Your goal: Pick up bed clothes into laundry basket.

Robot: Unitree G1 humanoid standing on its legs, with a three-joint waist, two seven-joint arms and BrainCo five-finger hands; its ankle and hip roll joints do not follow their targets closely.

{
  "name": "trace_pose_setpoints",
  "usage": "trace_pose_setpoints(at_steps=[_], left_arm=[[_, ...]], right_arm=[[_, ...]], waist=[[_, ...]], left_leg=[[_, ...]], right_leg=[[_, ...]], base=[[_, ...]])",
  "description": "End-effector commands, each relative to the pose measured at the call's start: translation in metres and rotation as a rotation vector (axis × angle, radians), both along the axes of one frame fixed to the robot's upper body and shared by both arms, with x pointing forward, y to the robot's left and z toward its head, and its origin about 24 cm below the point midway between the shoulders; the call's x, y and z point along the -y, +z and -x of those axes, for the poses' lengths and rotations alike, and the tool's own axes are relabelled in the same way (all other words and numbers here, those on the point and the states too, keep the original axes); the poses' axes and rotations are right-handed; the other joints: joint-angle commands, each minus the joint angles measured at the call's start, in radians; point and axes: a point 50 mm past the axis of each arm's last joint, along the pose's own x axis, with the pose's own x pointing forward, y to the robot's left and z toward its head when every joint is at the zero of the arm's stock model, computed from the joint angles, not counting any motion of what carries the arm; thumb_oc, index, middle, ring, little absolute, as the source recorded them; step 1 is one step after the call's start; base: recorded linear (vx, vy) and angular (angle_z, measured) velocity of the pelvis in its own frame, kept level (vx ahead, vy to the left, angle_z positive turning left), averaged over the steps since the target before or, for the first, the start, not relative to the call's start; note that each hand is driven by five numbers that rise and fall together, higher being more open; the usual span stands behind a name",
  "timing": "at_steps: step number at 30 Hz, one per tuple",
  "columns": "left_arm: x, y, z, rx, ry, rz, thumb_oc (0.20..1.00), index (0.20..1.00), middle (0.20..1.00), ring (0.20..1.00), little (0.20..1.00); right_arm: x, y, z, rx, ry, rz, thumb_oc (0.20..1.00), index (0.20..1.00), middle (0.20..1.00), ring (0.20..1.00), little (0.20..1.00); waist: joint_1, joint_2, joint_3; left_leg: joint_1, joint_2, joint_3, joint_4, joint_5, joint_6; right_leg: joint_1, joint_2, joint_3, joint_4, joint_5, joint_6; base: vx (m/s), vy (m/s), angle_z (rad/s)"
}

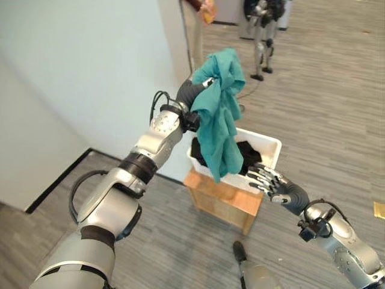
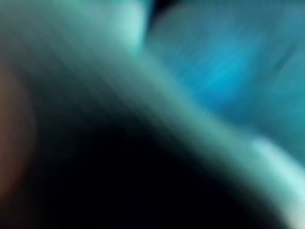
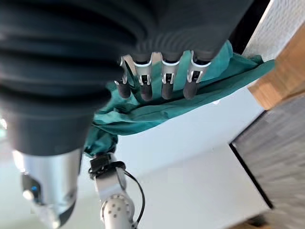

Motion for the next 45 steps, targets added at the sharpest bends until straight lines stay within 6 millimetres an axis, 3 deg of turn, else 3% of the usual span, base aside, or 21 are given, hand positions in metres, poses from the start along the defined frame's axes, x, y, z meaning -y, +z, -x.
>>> trace_pose_setpoints(at_steps=[1,7,14,23,28,33,36,37,40,44,45], left_arm=[[-0.015,0.086,-0.002,0.241,0.079,0.030,0.200,0.200,0.200,0.200,0.200],[-0.015,0.119,0.003,0.334,0.088,0.031,0.200,0.200,0.200,0.200,0.200],[0.000,0.157,0.016,0.462,0.057,0.021,0.200,0.200,0.200,0.200,0.200],[0.000,0.173,0.020,0.500,0.079,0.008,0.200,0.200,0.200,0.200,0.200],[-0.005,0.171,0.018,0.490,0.106,-0.007,0.200,0.200,0.200,0.200,0.200],[-0.009,0.171,0.017,0.486,0.127,-0.019,0.200,0.200,0.200,0.200,0.200],[-0.021,0.169,0.016,0.484,0.169,-0.073,0.200,0.200,0.200,0.200,0.200],[-0.028,0.153,0.009,0.444,0.202,-0.157,0.200,0.200,0.200,0.200,0.200],[-0.031,0.131,0.002,0.386,0.229,-0.212,0.200,0.200,0.200,0.200,0.200],[-0.048,0.102,-0.005,0.310,0.290,-0.334,0.200,0.200,0.200,0.200,0.200],[-0.053,0.085,-0.008,0.259,0.293,-0.353,0.200,0.200,0.200,0.200,0.200]], right_arm=[[0.003,0.017,-0.006,0.085,-0.045,-0.134,1.000,1.000,1.000,1.000,1.000],[0.008,0.017,-0.002,0.092,-0.081,-0.161,1.000,1.000,1.000,1.000,1.000],[0.007,0.015,-0.001,0.087,-0.093,-0.177,1.000,1.000,1.000,1.000,1.000],[0.012,0.010,0.001,0.062,-0.104,-0.173,1.000,1.000,1.000,1.000,1.000],[0.006,0.010,0.000,0.053,-0.077,-0.180,1.000,1.000,1.000,1.000,1.000],[-0.001,0.010,0.000,0.038,-0.034,-0.185,1.000,1.000,1.000,1.000,1.000],[-0.003,0.005,0.003,0.012,-0.017,-0.180,1.000,1.000,1.000,1.000,1.000],[-0.005,0.002,0.008,-0.009,0.014,-0.153,1.000,1.000,1.000,1.000,1.000],[-0.003,0.000,0.011,-0.020,0.007,-0.144,1.000,1.000,1.000,1.000,1.000],[-0.002,-0.002,0.013,-0.032,0.004,-0.146,1.000,1.000,1.000,1.000,1.000],[-0.002,-0.002,0.015,-0.037,0.002,-0.154,1.000,1.000,1.000,1.000,1.000]], waist=[[-0.026,0.017,0.021],[-0.062,0.037,0.025],[-0.051,0.058,0.026],[-0.044,0.066,0.027],[-0.054,0.058,0.053],[-0.071,0.035,0.096],[-0.075,0.016,0.111],[-0.076,0.002,0.126],[-0.077,-0.011,0.148],[-0.077,-0.031,0.169],[-0.075,-0.036,0.176]], left_leg=[[-0.034,0.023,0.017,0.011,0.072,-0.004],[-0.037,0.027,0.047,0.011,0.077,-0.010],[-0.032,0.031,0.040,0.011,0.095,-0.014],[-0.035,0.032,0.028,0.011,0.104,-0.017],[-0.051,0.033,0.040,0.011,0.107,-0.019],[-0.089,0.036,0.059,0.011,0.111,-0.019],[-0.105,0.038,0.080,0.011,0.107,-0.019],[-0.113,0.040,0.092,0.011,0.103,-0.020],[-0.126,0.040,0.094,0.011,0.103,-0.020],[-0.135,0.043,0.105,0.011,0.099,-0.021],[-0.137,0.045,0.105,0.011,0.098,-0.021]], right_leg=[[0.126,-0.011,0.036,0.015,-0.189,0.090],[0.098,-0.007,0.058,0.015,-0.184,0.094],[0.104,-0.001,0.048,0.015,-0.189,0.093],[0.109,-0.001,0.032,0.015,-0.196,0.094],[0.074,0.007,0.045,0.015,-0.184,0.096],[0.022,0.015,0.067,0.015,-0.167,0.100],[-0.004,0.020,0.082,0.015,-0.152,0.103],[-0.019,0.025,0.088,0.015,-0.148,0.104],[-0.039,0.027,0.089,0.015,-0.143,0.103],[-0.053,0.029,0.091,0.015,-0.136,0.104],[-0.055,0.030,0.089,0.015,-0.137,0.104]], base=[[0.07,-0.011,-0.47],[0.07,-0.025,-0.29],[0.07,-0.026,-0.02],[0.04,-0.012,0.06],[-0.02,-0.003,-0.06],[-0.06,0.005,-0.15],[-0.02,0.001,-0.16],[-0.02,-0.032,-0.22],[-0.04,-0.025,-0.17],[-0.05,-0.021,-0.07],[-0.02,-0.034,-0.08]])
